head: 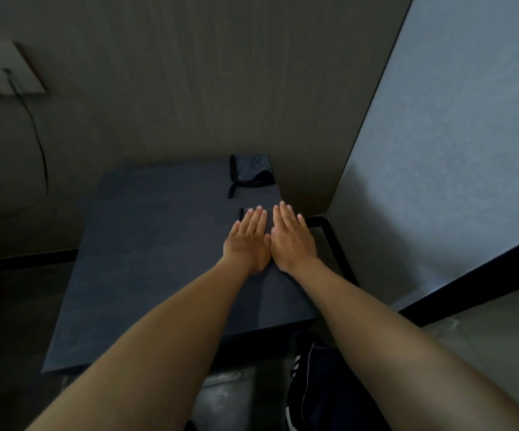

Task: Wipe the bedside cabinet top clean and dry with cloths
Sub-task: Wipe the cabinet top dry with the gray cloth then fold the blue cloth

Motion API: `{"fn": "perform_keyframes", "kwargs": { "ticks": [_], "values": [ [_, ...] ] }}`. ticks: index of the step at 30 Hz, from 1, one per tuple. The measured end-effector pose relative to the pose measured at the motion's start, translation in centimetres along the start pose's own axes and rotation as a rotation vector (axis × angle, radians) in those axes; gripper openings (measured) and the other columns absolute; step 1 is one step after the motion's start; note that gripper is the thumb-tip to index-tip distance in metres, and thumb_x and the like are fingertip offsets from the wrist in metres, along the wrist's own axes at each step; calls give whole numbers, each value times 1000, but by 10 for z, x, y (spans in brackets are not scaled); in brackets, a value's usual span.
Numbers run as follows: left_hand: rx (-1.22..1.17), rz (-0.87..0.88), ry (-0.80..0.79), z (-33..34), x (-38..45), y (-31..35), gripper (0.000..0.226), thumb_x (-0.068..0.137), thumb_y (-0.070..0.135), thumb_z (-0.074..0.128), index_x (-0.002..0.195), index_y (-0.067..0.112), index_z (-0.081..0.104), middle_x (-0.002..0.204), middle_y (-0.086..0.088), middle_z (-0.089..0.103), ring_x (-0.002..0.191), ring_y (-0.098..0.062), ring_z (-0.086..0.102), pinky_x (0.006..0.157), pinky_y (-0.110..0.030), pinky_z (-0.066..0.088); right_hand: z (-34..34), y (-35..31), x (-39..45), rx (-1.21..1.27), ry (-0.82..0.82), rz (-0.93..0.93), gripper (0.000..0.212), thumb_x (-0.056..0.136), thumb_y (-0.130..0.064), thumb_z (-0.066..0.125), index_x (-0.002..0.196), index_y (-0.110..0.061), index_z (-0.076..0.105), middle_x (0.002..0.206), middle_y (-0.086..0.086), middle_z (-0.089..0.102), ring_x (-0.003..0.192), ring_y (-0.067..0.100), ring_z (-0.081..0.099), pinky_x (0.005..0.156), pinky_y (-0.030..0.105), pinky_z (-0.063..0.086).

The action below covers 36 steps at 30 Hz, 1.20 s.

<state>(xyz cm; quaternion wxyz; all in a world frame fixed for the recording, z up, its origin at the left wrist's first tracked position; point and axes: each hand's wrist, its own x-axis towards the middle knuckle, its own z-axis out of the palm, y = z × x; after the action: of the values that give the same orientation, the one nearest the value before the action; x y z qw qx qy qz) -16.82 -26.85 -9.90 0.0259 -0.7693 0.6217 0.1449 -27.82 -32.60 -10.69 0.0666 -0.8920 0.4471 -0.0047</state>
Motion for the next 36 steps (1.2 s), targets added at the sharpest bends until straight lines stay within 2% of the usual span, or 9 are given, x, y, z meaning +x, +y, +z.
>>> {"fn": "perform_keyframes", "kwargs": {
  "ticks": [8,17,20,22,36],
  "values": [
    [33,-26,26,29,-85,35,61,104,37,9,152,13,-20,160,-2,-26,147,-18,-23,123,-42,-1,5,-3,-93,-1,10,-13,65,105,-34,28,157,-5,2,166,12,-3,153,22,-4,123,39,4],
    [14,-13,-45,38,-149,43,61,105,39,10,152,17,-21,158,1,-29,145,-16,-26,123,-43,-3,13,-21,-157,-36,11,19,63,106,-34,27,158,-7,6,166,12,-2,153,22,-5,120,39,-2],
    [10,-28,-58,40,-167,26,60,105,40,9,152,18,-22,158,2,-30,145,-15,-26,123,-43,-1,13,-45,-166,-55,-1,-2,63,106,-37,26,158,-7,8,166,12,-1,153,24,-4,124,43,3],
    [-1,-52,-48,43,-180,8,60,104,39,9,152,18,-22,158,3,-29,145,-15,-26,123,-43,0,12,-67,-168,-35,-14,-28,64,106,-37,25,158,-6,3,166,13,-3,153,25,-5,124,43,4],
    [-92,-265,12,46,-253,-150,58,105,39,7,153,22,-19,159,9,-27,146,-10,-24,122,-41,-4,33,-242,-143,77,-87,-173,68,105,-36,28,157,-6,-4,165,11,-10,153,21,-11,123,39,-6]
  ]
}}
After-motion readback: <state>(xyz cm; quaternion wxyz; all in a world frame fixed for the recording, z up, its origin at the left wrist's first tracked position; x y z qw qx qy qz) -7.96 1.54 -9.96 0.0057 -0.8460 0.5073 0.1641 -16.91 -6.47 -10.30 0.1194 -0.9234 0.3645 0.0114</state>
